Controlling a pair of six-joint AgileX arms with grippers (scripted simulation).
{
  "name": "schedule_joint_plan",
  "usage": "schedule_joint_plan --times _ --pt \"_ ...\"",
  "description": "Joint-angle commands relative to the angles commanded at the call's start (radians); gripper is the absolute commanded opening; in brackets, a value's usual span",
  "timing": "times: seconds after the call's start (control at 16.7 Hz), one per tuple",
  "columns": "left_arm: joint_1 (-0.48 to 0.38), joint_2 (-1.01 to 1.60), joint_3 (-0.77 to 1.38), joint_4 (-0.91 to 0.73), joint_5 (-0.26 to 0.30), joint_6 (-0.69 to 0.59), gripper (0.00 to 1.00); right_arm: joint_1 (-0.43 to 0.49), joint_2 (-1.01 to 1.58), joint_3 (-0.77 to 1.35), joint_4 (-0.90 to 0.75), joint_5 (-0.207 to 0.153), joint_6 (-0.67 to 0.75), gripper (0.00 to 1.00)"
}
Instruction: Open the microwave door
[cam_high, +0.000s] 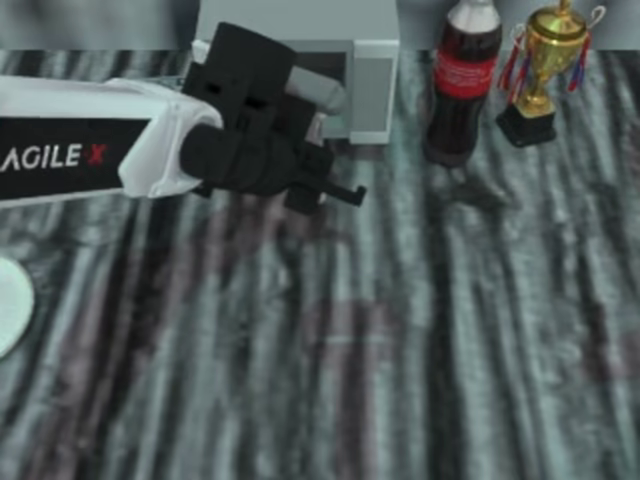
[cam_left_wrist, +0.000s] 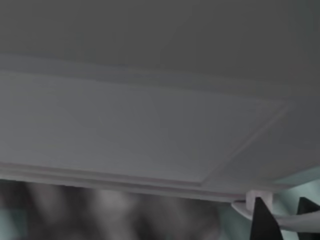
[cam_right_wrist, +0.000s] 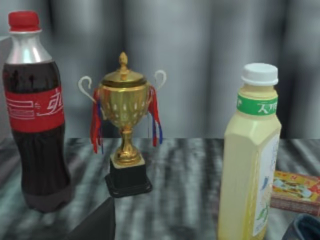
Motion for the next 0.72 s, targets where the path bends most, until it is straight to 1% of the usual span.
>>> schedule_joint_plan --times 0.18,0.72 --pt "0.015 -0.014 -0.019 0.005 0.023 0.034 0.00 0.000 0.000 0.000 0.000 0.000 0.000 1.00" --pt "0.017 -0.015 -0.021 0.005 0.025 0.037 0.00 0.000 0.000 0.000 0.000 0.000 0.000 1.00"
